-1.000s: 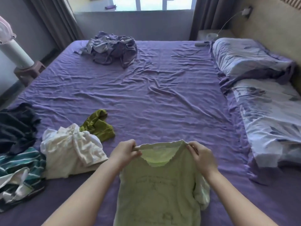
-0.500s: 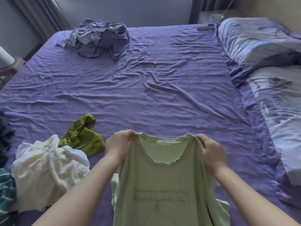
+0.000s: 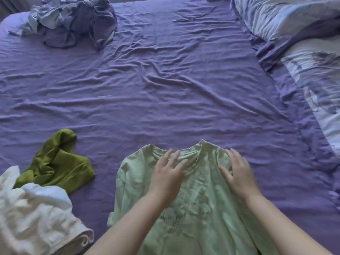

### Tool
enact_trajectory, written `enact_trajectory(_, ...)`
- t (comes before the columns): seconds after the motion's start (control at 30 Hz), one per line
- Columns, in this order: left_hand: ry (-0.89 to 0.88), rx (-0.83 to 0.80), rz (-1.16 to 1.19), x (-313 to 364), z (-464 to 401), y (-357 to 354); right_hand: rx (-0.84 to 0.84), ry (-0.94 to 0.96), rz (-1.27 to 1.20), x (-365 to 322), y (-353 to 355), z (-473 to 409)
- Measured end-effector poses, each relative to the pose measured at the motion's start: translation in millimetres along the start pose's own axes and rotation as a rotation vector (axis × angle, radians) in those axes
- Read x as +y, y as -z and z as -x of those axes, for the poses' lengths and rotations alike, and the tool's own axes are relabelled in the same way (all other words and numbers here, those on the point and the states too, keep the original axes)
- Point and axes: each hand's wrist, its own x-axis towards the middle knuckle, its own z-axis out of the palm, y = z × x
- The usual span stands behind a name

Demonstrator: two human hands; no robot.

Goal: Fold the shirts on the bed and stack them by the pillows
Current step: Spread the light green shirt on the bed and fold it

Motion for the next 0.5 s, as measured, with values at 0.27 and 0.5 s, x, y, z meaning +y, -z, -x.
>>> enact_trajectory(0.27, -0.034, -0.384, -0.064, 42, -24, -62, 0.044, -0.018, -0.056, 34, -4, 40)
enact_trajectory(0.5, -0.024, -0.424, -0.13, 40, -29, -63, 0.086, -0.114, -0.377, 34, 24, 18)
